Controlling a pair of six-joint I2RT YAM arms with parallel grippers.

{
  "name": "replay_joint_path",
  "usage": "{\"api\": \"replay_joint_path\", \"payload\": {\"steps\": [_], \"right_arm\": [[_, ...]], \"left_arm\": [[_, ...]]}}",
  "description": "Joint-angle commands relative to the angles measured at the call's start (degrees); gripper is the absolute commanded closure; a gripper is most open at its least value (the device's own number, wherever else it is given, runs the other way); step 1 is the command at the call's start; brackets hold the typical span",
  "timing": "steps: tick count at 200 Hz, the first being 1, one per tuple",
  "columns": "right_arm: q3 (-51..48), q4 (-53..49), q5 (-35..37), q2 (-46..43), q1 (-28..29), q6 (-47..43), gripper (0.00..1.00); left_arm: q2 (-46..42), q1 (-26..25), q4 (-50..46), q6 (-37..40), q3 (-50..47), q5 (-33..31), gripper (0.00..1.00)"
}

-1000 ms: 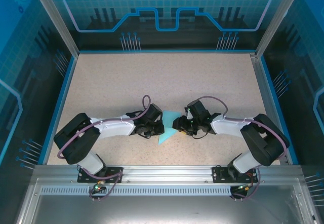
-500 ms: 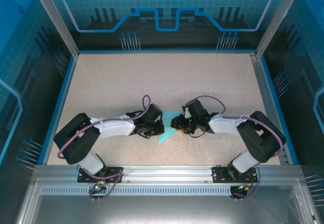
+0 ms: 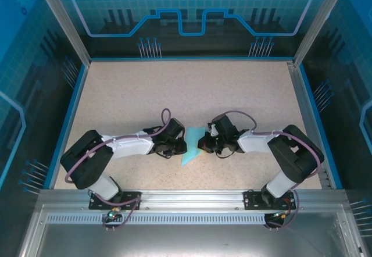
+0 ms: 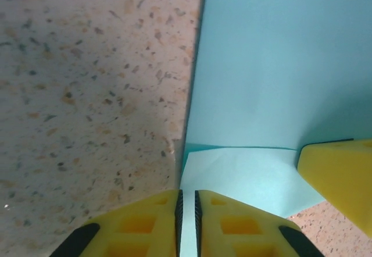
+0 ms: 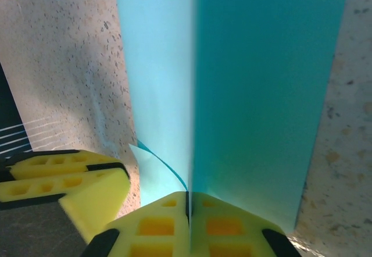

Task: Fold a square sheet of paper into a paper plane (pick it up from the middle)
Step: Fourth fold the wing at the center of the table.

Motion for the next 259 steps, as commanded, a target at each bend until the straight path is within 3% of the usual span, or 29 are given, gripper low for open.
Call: {"api": "replay_joint_path", "payload": {"steps": [1, 41, 79, 100, 134, 193, 259], "right_arm": [[2.7, -5.5, 2.6, -4.1, 1.1, -1.7, 0.97], [9.1, -17.3, 8.5, -12.2, 1.3, -4.9, 0.98], [14.5, -25.9, 13.1, -14.6, 1.3, -4.0, 0.97], [16.0, -26.3, 14.8, -15.1, 1.3, -0.5, 0.97], [12.6, -23.1, 16.4, -15.7, 1.6, 7.2, 0.97], [7.8, -17.1, 17.7, -14.2, 1.6, 16.3, 0.96], [9.4, -16.8, 17.1, -10.1, 1.7, 20.8, 0.96]], "left_arm": [[-5.5, 1.0, -4.7, 2.8, 1.7, -2.2, 0.78], [-15.5, 2.7, -10.0, 6.1, 3.3, -5.0, 0.53], [-22.6, 3.3, -11.0, 10.9, 4.5, -5.2, 0.33], [-23.3, 3.3, -8.5, 13.7, 3.5, -3.4, 0.31], [-21.7, 3.0, 3.4, 23.1, -2.2, 2.8, 0.29], [-18.0, -0.6, 27.5, 37.5, -13.1, 3.4, 0.33], [-6.8, -1.6, 38.0, 45.1, -13.2, 4.3, 0.38]]}}
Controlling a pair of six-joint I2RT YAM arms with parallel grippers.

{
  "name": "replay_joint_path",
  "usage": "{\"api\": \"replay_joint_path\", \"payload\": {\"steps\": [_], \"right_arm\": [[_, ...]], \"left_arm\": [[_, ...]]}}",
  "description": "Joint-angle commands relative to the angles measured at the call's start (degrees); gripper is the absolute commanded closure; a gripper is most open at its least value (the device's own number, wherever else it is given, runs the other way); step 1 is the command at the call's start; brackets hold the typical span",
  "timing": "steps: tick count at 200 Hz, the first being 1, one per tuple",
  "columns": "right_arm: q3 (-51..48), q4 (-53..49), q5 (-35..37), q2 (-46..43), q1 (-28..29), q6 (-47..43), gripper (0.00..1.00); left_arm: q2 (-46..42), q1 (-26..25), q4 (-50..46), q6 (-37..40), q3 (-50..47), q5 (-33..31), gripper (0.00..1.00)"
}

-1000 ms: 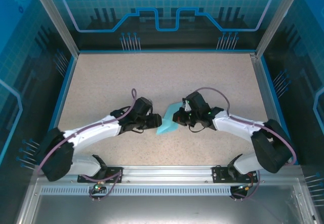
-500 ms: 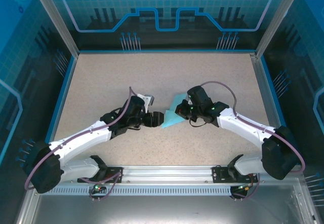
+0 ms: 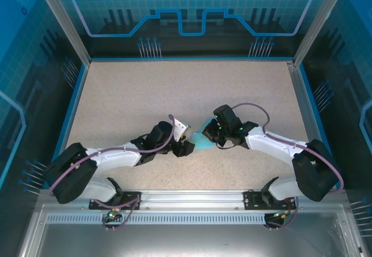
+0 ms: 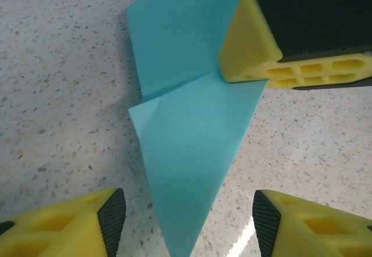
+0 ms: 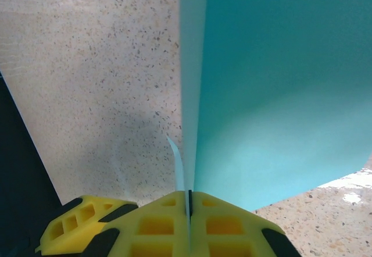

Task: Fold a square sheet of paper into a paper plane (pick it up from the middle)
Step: Fourth fold the wing at the center of the table.

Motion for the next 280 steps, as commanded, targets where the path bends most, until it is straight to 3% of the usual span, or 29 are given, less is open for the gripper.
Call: {"api": "replay_joint_path", "payload": {"steps": [1, 87, 143, 232, 257, 280], "right_arm": [[1.4, 0.4, 0.4, 1.4, 0.7, 2.7, 0.96], [4.2, -0.4, -4.4, 5.5, -1.1, 3.0, 0.96], [4.0, -1.0, -6.8, 5.4, -2.6, 2.8, 0.95], [3.5, -0.5, -10.5, 6.5, -3.3, 3.1, 0.91], [3.0, -0.8, -10.7, 6.3, -3.7, 2.7, 0.91], [2.9, -2.3, -10.5, 5.5, -4.9, -0.8, 0.81]], "left_arm": [[2.4, -0.9, 8.9, 5.7, -0.7, 2.0, 0.38], [8.2, -1.3, 15.4, 15.9, -2.1, 5.8, 0.53], [10.9, -1.2, 18.9, 16.7, -3.1, 3.5, 0.70], [12.8, -1.2, 20.9, 16.8, -2.7, 1.6, 0.78], [12.8, -1.2, 20.9, 16.7, -2.6, 1.3, 0.86], [13.0, -1.3, 19.7, 16.2, -2.3, 1.6, 0.92]]}}
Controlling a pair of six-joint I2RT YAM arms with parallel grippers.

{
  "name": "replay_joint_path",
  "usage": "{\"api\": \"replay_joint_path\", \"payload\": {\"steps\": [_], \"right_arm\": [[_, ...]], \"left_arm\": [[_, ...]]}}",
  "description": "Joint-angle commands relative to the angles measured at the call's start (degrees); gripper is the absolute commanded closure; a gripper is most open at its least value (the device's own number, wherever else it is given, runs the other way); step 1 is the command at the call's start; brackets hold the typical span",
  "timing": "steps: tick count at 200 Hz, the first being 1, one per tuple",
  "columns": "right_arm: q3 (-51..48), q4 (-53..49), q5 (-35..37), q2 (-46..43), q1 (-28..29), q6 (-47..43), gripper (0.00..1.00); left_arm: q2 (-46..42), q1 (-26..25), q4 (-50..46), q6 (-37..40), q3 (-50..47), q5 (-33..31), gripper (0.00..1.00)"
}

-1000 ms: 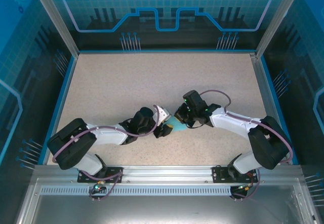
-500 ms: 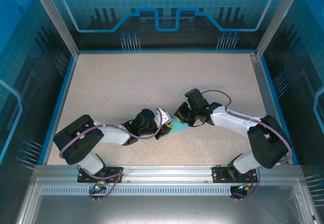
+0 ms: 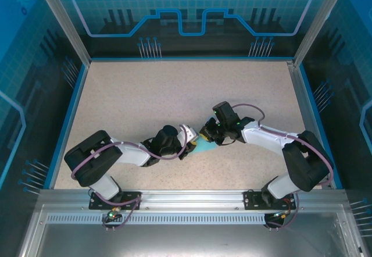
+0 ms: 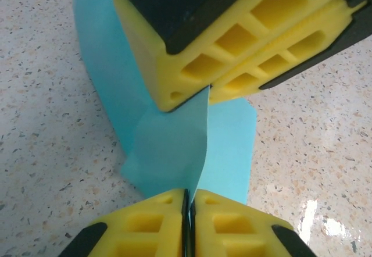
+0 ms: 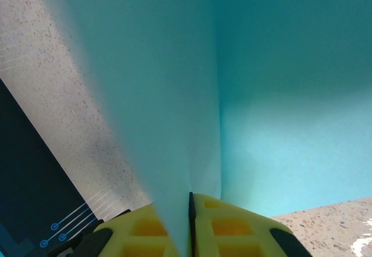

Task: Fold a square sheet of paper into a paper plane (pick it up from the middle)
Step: Fourth fold the wing at the center of the table.

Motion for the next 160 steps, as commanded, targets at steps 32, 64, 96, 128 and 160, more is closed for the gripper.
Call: {"api": "replay_joint_path", "payload": {"steps": [32, 64, 96, 128, 160], "right_arm": [[-0.3, -5.2, -0.6, -3.4, -3.9, -14.9, 0.53], [-4.4, -2.4, 0.0, -8.1, -4.3, -25.5, 0.49], [-11.3, 5.0, -0.6, -11.6, -4.2, -29.1, 0.49], [-14.8, 10.3, -2.1, -11.7, -3.2, -31.3, 0.49], [-15.1, 12.4, -2.2, -9.6, -2.0, -33.3, 0.50]], "left_arm": [[1.2, -0.4, -0.9, -2.7, 0.7, 2.8, 0.94], [1.0, -0.4, -2.9, -10.0, 1.2, 2.4, 0.95], [1.2, -0.4, -2.7, -17.7, 1.2, 3.0, 0.95], [2.9, -0.4, -0.1, -24.7, 1.4, 4.6, 0.95], [3.8, -0.4, 1.8, -29.1, 1.3, 5.9, 0.94]]}}
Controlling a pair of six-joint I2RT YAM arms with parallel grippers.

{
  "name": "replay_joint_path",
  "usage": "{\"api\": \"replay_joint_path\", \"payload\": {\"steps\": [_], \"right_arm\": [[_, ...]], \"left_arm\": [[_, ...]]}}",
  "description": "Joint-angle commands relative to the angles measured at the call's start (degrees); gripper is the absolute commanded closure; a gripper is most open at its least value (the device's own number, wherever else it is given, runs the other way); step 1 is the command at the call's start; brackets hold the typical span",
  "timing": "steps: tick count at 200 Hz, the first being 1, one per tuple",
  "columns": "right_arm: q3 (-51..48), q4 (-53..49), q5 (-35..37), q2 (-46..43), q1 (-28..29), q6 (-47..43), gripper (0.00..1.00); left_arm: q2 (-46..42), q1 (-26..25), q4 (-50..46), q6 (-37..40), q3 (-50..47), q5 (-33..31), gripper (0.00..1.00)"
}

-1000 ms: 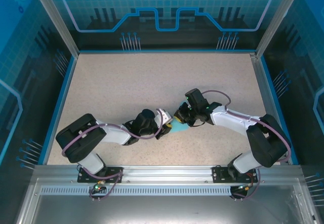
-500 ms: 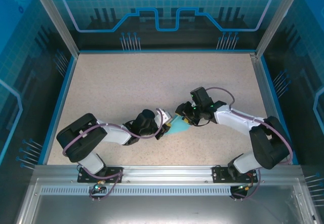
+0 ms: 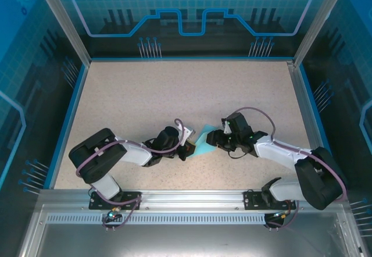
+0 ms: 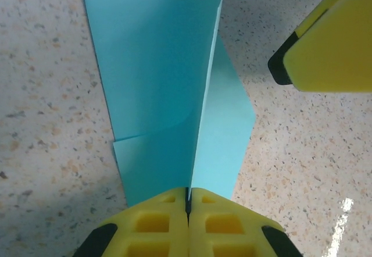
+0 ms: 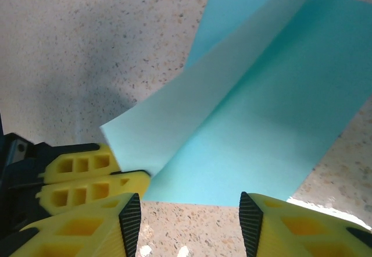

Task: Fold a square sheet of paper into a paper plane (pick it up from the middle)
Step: Fourth fold the wing at the center of the table.

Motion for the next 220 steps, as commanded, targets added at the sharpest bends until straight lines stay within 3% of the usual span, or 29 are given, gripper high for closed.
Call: {"api": "replay_joint_path", "payload": {"steps": [1, 53, 115, 172, 220], "right_arm": [[-0.2, 4.6, -1.0, 1.3, 1.1, -3.5, 0.50], [1.2, 6.6, -1.6, 6.4, 1.5, -3.0, 0.54], [1.2, 10.4, -2.6, 10.0, 1.6, -1.4, 0.51], [2.6, 7.4, -0.2, 11.9, 1.6, -0.5, 0.50], [3.2, 5.0, 1.7, 12.5, 1.6, 0.0, 0.49]], "left_arm": [[0.7, -0.4, 2.5, -6.1, 1.1, 2.7, 0.94], [-0.6, -0.4, 0.3, -7.6, 1.4, 2.1, 0.94], [-0.9, -0.3, -4.2, -12.9, 3.4, 3.1, 0.92], [-0.1, -0.2, -7.6, -17.5, 5.5, 5.0, 0.92], [1.8, 0.5, -8.0, -20.1, 6.2, 7.1, 0.85]]}}
